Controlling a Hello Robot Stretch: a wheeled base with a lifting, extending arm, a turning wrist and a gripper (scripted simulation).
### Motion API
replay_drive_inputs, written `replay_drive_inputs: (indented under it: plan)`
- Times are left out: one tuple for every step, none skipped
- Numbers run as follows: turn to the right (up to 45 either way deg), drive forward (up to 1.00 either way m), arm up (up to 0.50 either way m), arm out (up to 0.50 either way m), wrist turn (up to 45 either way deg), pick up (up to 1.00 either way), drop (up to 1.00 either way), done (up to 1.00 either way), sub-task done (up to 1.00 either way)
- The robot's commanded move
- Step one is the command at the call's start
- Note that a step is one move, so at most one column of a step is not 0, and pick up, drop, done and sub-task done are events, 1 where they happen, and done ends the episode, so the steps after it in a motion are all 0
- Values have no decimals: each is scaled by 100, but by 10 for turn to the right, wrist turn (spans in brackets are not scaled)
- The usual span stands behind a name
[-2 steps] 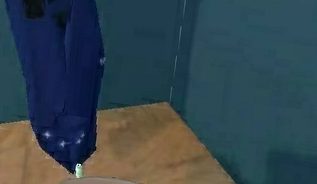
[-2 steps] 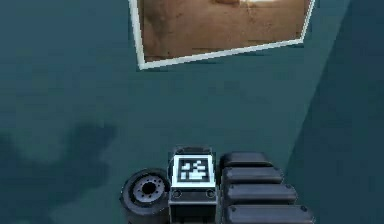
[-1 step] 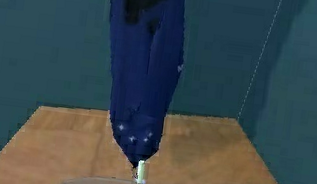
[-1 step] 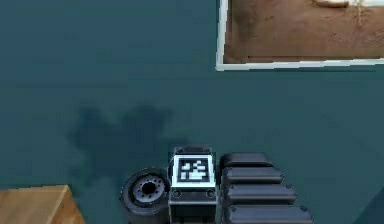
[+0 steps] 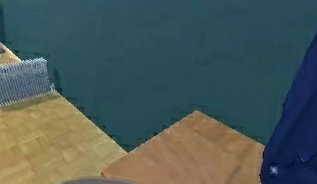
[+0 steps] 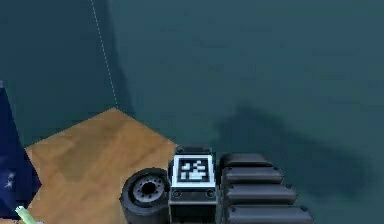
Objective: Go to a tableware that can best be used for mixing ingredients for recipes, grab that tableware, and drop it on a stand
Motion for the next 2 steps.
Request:
replay_drive_inputs:
  plan:
    - [-450,0,0,0,0,0,0,0,0]
    - [-450,0,0,0,0,0,0,0,0]
